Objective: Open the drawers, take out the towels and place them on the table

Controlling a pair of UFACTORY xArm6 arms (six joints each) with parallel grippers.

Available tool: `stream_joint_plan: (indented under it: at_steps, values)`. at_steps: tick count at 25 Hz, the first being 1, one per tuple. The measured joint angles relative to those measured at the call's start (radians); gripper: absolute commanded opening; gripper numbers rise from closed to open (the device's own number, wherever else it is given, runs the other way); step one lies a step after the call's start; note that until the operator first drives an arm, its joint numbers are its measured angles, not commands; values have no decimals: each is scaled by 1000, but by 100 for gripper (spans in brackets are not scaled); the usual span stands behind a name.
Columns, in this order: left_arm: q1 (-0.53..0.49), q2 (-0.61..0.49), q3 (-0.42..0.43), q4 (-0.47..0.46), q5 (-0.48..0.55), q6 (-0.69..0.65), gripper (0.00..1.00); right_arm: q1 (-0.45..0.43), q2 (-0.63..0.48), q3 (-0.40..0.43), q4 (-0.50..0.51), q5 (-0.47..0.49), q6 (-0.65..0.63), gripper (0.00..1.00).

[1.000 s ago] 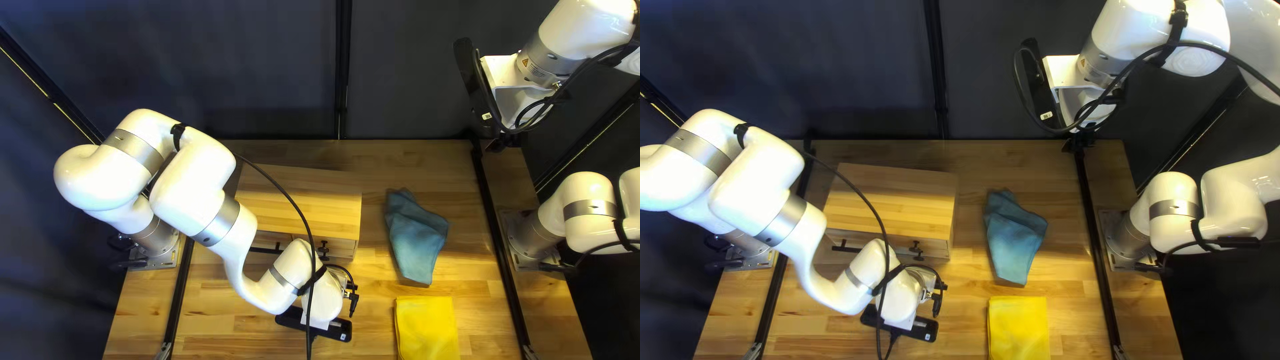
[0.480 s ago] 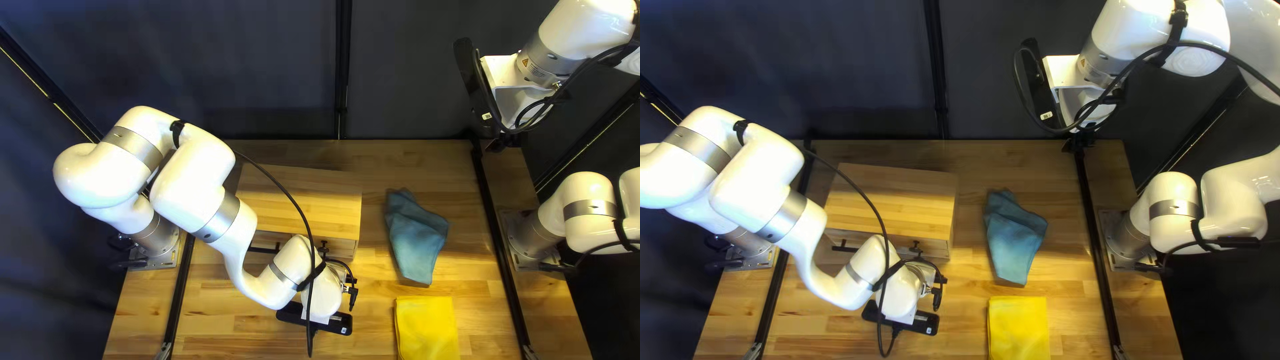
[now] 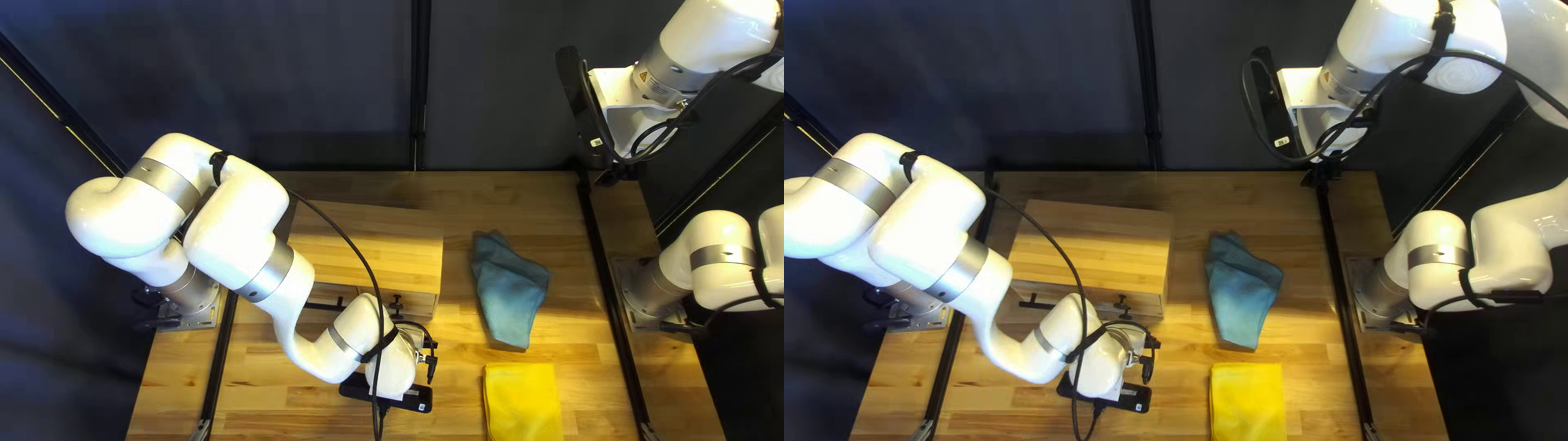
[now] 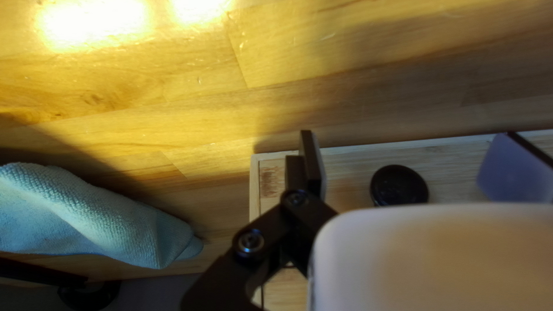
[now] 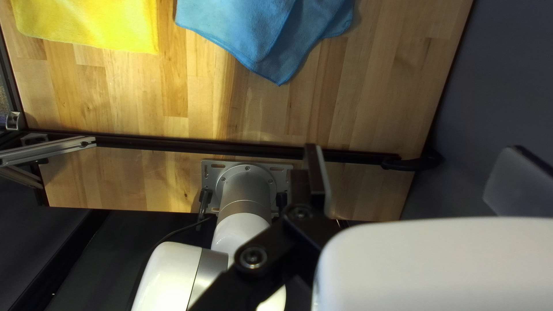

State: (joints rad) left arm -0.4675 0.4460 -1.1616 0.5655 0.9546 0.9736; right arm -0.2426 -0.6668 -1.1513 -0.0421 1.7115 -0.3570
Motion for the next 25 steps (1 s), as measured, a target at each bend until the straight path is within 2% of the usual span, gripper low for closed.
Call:
stream_joint_plan:
  at_steps: [7, 8, 9, 10, 11, 25]
  values:
    - [4, -9, 19, 18, -18, -7, 100, 0, 0, 0, 0, 0, 0, 100]
    - [5, -10, 21, 20, -20, -7, 90, 0, 0, 0, 0, 0, 0, 100]
    - [6, -10, 22, 22, -22, -7, 70, 0, 0, 0, 0, 0, 0, 100]
    - [7, -11, 24, 23, -23, -7, 14, 0, 0, 0, 0, 0, 0, 100]
    - [8, -11, 25, 24, -24, -7, 0, 0, 0, 0, 0, 0, 0, 100]
    - [15, -22, 42, 25, -23, 1, 0, 0, 0, 0, 0, 0, 0, 100]
